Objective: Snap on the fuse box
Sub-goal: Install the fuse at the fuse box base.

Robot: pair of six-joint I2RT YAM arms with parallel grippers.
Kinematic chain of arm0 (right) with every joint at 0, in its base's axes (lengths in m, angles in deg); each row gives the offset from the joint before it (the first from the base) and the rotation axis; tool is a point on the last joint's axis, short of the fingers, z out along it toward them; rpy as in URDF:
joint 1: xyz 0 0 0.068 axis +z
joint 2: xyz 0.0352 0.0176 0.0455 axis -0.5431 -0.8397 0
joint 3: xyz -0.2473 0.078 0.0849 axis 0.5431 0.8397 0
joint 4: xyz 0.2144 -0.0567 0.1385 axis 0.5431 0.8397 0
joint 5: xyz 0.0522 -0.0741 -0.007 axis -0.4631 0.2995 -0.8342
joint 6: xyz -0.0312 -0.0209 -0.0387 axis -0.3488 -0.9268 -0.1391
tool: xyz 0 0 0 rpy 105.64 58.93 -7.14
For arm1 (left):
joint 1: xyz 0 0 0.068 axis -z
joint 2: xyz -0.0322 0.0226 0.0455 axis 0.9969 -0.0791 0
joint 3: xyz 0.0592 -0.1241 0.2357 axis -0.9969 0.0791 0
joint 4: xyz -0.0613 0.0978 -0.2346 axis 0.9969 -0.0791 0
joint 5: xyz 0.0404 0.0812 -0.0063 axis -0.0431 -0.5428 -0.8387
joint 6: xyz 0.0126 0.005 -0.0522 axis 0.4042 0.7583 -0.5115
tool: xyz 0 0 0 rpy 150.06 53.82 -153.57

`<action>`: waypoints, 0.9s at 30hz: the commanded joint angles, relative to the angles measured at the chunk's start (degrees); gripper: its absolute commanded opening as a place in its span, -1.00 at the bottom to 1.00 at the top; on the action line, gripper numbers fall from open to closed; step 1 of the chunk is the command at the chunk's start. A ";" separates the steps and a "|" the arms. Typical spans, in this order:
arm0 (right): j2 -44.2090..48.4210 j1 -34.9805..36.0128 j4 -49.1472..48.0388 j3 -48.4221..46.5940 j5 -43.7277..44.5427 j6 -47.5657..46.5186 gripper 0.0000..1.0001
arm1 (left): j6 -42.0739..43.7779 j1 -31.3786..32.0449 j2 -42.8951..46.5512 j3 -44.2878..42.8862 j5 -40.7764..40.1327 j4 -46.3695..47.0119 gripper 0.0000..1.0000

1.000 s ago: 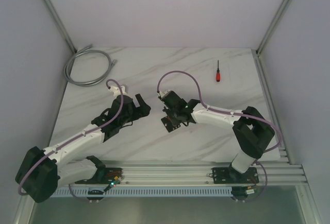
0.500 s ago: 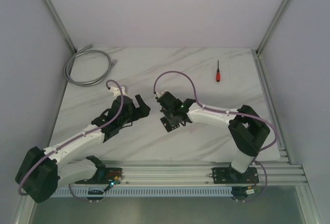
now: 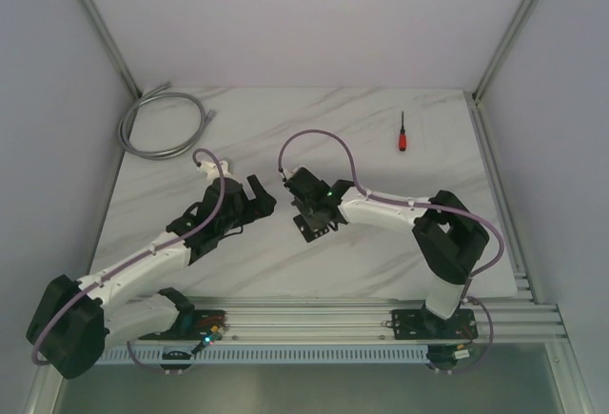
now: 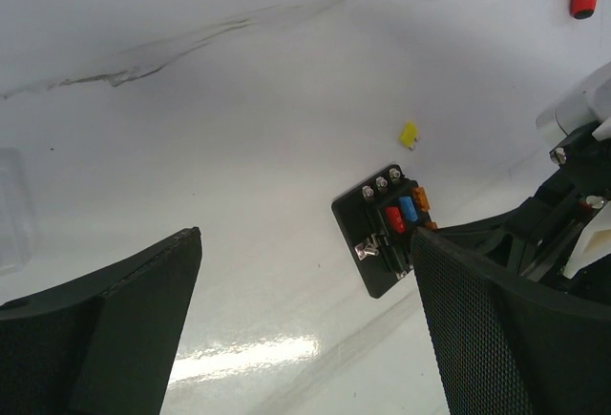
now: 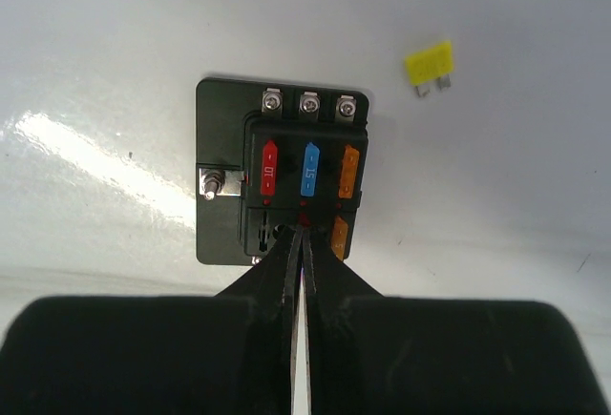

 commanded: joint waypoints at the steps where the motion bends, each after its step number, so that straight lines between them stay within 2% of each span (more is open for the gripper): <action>1: -11.23 0.47 5.43 4.85 -6.72 1.87 -1.00 | -0.34 -0.36 1.57 0.82 -0.47 -0.85 1.00; 10: -16.38 0.47 7.16 4.58 -7.75 1.78 -1.00 | -0.63 -0.67 1.73 0.98 -0.60 -1.01 1.00; 20: -2.52 0.72 7.21 -0.43 -6.74 2.36 -1.00 | -0.58 -0.81 1.89 0.56 -0.44 -1.13 1.00; 27: 2.70 0.68 7.34 -5.13 -4.24 2.64 -0.59 | -0.60 -0.86 2.36 0.65 -0.32 -1.22 1.00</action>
